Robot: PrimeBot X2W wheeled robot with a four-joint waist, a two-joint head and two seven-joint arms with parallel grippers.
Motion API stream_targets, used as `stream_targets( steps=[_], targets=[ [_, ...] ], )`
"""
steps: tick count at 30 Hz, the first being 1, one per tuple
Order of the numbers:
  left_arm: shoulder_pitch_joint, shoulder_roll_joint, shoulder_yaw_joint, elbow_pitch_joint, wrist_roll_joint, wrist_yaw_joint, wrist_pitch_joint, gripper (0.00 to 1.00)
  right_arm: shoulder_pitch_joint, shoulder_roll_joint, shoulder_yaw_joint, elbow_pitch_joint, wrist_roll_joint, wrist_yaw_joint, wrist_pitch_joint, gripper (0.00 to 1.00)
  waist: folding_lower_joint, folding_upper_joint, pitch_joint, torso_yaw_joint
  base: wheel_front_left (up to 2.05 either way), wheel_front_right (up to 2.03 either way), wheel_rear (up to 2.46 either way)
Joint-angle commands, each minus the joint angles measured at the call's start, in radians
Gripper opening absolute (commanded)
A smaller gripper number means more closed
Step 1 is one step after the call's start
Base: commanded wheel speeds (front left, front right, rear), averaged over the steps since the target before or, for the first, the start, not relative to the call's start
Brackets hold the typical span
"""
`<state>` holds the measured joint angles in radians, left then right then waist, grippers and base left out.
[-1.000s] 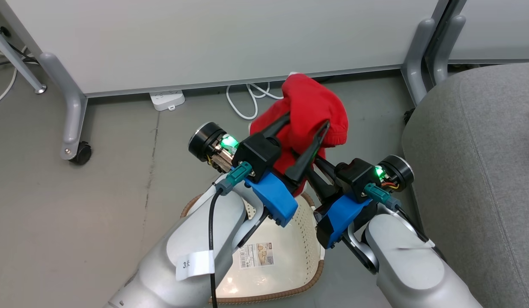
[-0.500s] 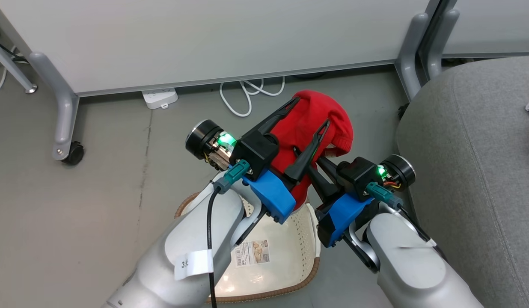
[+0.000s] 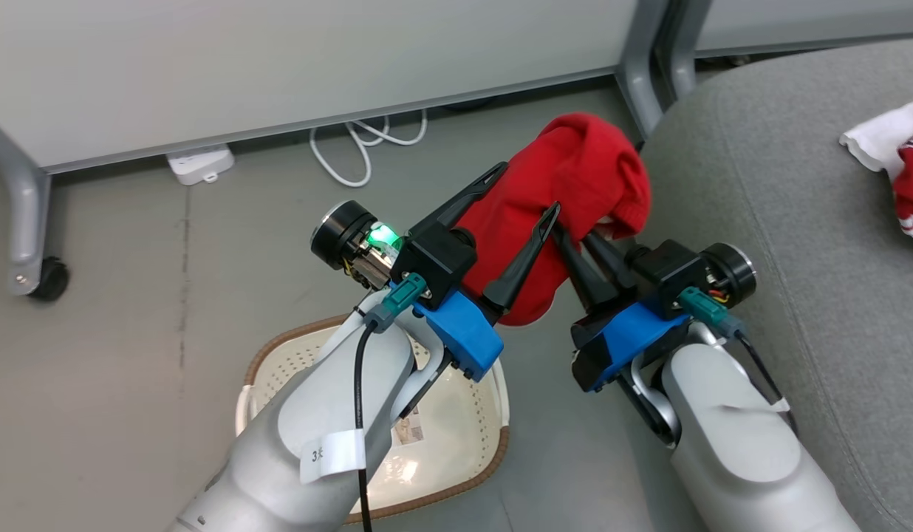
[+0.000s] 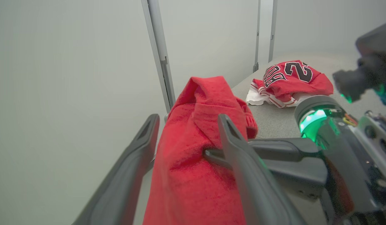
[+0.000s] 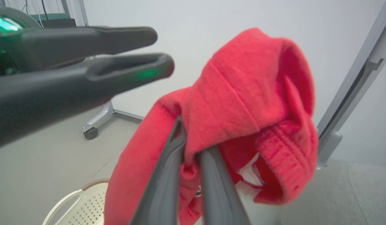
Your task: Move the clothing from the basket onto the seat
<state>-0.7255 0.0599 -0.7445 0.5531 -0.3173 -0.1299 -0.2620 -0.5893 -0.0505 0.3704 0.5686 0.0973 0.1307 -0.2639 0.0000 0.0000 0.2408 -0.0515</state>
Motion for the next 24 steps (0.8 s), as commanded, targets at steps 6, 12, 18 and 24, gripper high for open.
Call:
stream_targets(
  steps=[6,12,18,24],
  targets=[
    [-0.022,0.018,-0.006,0.005,0.013,-0.001,-0.004,1.0,0.033,-0.002,-0.101,-0.052,-0.036,0.0,-0.001,0.0,0.0,0.0,0.047,-0.093,0.0,0.0,0.0],
    [-0.022,0.029,-0.027,0.001,0.02,-0.001,-0.004,1.0,0.063,-0.008,-0.187,-0.103,-0.044,0.0,-0.001,0.0,0.0,0.0,0.075,-0.173,0.0,0.0,0.0],
    [-0.004,0.033,-0.06,-0.004,0.024,-0.001,-0.004,1.0,0.095,-0.005,-0.261,-0.155,-0.036,0.0,-0.001,0.0,0.0,0.0,0.095,-0.249,0.0,0.0,0.0],
    [-0.002,0.033,-0.103,-0.009,0.019,-0.001,-0.005,1.0,0.139,-0.003,-0.319,-0.207,-0.032,0.0,-0.001,0.0,0.0,0.0,0.115,-0.305,0.0,0.0,0.0]
  ],
)
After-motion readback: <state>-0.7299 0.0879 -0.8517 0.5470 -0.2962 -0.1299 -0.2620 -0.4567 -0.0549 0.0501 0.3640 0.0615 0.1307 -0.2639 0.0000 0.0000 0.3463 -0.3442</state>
